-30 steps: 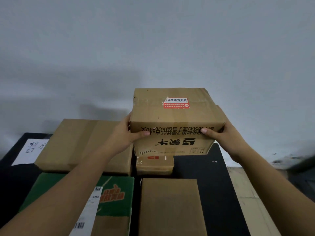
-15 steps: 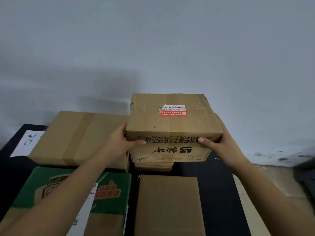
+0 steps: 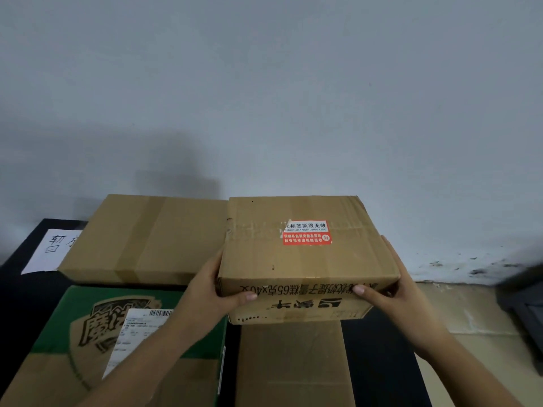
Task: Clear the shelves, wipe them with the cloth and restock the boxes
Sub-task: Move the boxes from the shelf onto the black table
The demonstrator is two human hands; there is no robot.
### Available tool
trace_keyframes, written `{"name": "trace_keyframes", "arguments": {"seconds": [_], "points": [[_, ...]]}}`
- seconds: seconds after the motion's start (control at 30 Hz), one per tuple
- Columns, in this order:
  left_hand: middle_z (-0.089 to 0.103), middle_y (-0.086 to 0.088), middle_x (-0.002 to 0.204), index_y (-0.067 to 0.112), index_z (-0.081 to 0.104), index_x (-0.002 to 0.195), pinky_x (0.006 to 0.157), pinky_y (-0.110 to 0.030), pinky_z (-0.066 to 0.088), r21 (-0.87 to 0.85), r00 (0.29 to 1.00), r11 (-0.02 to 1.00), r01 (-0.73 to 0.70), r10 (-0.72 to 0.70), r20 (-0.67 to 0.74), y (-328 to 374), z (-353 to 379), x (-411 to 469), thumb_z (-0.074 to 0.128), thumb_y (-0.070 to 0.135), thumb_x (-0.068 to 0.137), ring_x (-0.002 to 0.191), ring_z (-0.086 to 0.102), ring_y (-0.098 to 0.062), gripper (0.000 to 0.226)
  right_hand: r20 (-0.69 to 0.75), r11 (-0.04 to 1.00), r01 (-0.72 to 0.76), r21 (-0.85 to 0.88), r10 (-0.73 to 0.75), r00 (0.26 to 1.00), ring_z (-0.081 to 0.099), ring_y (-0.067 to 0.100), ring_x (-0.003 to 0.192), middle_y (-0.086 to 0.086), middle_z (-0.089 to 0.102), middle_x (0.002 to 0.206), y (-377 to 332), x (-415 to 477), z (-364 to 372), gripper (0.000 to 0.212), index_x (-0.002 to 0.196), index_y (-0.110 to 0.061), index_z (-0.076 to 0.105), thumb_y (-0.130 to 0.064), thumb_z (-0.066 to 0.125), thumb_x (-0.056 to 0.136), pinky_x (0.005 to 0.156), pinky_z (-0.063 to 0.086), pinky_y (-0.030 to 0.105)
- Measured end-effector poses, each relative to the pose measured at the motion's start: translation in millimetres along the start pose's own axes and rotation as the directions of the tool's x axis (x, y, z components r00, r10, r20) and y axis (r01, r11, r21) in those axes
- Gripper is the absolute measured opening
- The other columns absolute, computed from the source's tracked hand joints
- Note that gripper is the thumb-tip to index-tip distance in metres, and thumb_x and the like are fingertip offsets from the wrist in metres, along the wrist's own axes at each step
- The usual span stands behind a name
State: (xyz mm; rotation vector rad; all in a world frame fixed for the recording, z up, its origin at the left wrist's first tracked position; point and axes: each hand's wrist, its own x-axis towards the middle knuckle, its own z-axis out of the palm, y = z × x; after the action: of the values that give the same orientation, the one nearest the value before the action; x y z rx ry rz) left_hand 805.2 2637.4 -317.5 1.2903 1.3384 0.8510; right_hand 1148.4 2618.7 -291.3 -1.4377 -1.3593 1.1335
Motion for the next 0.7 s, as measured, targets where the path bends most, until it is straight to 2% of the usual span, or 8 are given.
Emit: {"name": "trace_keyframes", "arguments": {"seconds": [0.07, 0.17, 0.27, 0.4, 0.53, 0.6, 0.63, 0.7], "points": [[0.061, 0.029, 0.127, 0.044, 0.041, 0.145, 0.1, -0.032, 0.054, 0.002, 1.0, 1.0, -0.007, 0.007, 0.0, -10, 2, -14, 0.092, 0.05, 0.057, 0.125, 0.056, -0.002, 0.102, -0.009, 1.0, -0.012, 0.012, 0.012, 1.0, 0.061, -0.003, 0.114, -0.03, 0.062, 0.119, 7, -18, 0, 0.095, 0.141, -0.059, 0.028, -0.016, 0.081, 0.075, 0.081, 0.058, 0.02], [0.054, 0.028, 0.139, 0.049, 0.033, 0.15, 0.108, -0.045, 0.048, 0.008, 1.0, 1.0, -0.021, 0.02, 0.024, -23, 7, -35, 0.093, 0.057, 0.056, 0.132, 0.051, -0.003, 0.112, -0.044, 0.999, -0.015, 0.031, 0.017, 0.999, 0.061, 0.0, 0.116, -0.023, 0.063, 0.123, 20, -45, 2, 0.1, 0.151, -0.043, 0.029, -0.01, 0.081, 0.071, 0.084, 0.057, 0.019], [0.047, 0.032, 0.144, 0.055, 0.027, 0.15, 0.112, -0.044, 0.044, 0.045, 0.998, 0.998, -0.052, 0.05, 0.044, -32, 11, -52, 0.092, 0.058, 0.06, 0.134, 0.045, 0.004, 0.111, -0.053, 1.0, -0.026, 0.017, 0.027, 0.998, 0.059, 0.0, 0.121, -0.024, 0.062, 0.127, 34, -66, 3, 0.106, 0.152, -0.041, 0.027, -0.008, 0.083, 0.068, 0.092, 0.054, 0.017], [0.044, 0.04, 0.14, 0.058, 0.027, 0.146, 0.115, -0.042, 0.04, 0.05, 0.997, 0.997, -0.06, 0.058, 0.044, -42, 18, -70, 0.088, 0.07, 0.052, 0.133, 0.041, 0.011, 0.113, -0.089, 0.999, -0.037, 0.0, 0.037, 0.995, 0.056, -0.001, 0.125, -0.025, 0.06, 0.132, 54, -86, 3, 0.11, 0.152, -0.04, 0.031, -0.008, 0.086, 0.062, 0.099, 0.05, 0.017], [0.045, 0.033, 0.144, 0.056, 0.031, 0.149, 0.114, -0.046, 0.041, 0.053, 0.996, 0.996, -0.076, 0.074, 0.047, -58, 25, -79, 0.091, 0.064, 0.056, 0.137, 0.042, 0.003, 0.111, -0.108, 0.999, -0.023, -0.047, 0.018, 0.994, 0.055, 0.001, 0.129, -0.019, 0.06, 0.138, 69, -98, 3, 0.112, 0.155, -0.032, 0.032, -0.006, 0.086, 0.06, 0.1, 0.048, 0.014], [0.044, 0.033, 0.146, 0.049, 0.031, 0.151, 0.116, -0.041, 0.039, 0.054, 0.996, 0.996, -0.077, 0.075, 0.046, -66, 29, -81, 0.092, 0.062, 0.057, 0.138, 0.04, 0.004, 0.113, -0.114, 0.999, -0.046, -0.029, 0.043, 0.993, 0.056, -0.004, 0.124, -0.02, 0.062, 0.133, 75, -103, 6, 0.111, 0.15, -0.036, 0.033, -0.005, 0.087, 0.058, 0.096, 0.048, 0.01], [0.042, 0.035, 0.145, 0.046, 0.029, 0.151, 0.115, -0.034, 0.037, 0.066, 0.996, 0.994, -0.085, 0.082, 0.039, -69, 30, -83, 0.09, 0.064, 0.057, 0.137, 0.039, 0.008, 0.114, -0.116, 0.998, -0.056, -0.019, 0.053, 0.992, 0.057, -0.01, 0.119, -0.022, 0.064, 0.129, 77, -106, 7, 0.109, 0.146, -0.039, 0.035, -0.005, 0.087, 0.056, 0.093, 0.048, 0.007], [0.036, 0.042, 0.145, 0.043, 0.024, 0.15, 0.111, -0.018, 0.034, 0.09, 0.993, 0.989, -0.118, 0.116, 0.034, -72, 31, -85, 0.086, 0.071, 0.056, 0.135, 0.034, 0.016, 0.116, -0.105, 0.997, -0.077, -0.013, 0.076, 0.992, 0.057, -0.016, 0.115, -0.027, 0.065, 0.124, 79, -109, 11, 0.108, 0.141, -0.041, 0.037, -0.02, 0.094, 0.053, 0.093, 0.047, 0.005]]}}
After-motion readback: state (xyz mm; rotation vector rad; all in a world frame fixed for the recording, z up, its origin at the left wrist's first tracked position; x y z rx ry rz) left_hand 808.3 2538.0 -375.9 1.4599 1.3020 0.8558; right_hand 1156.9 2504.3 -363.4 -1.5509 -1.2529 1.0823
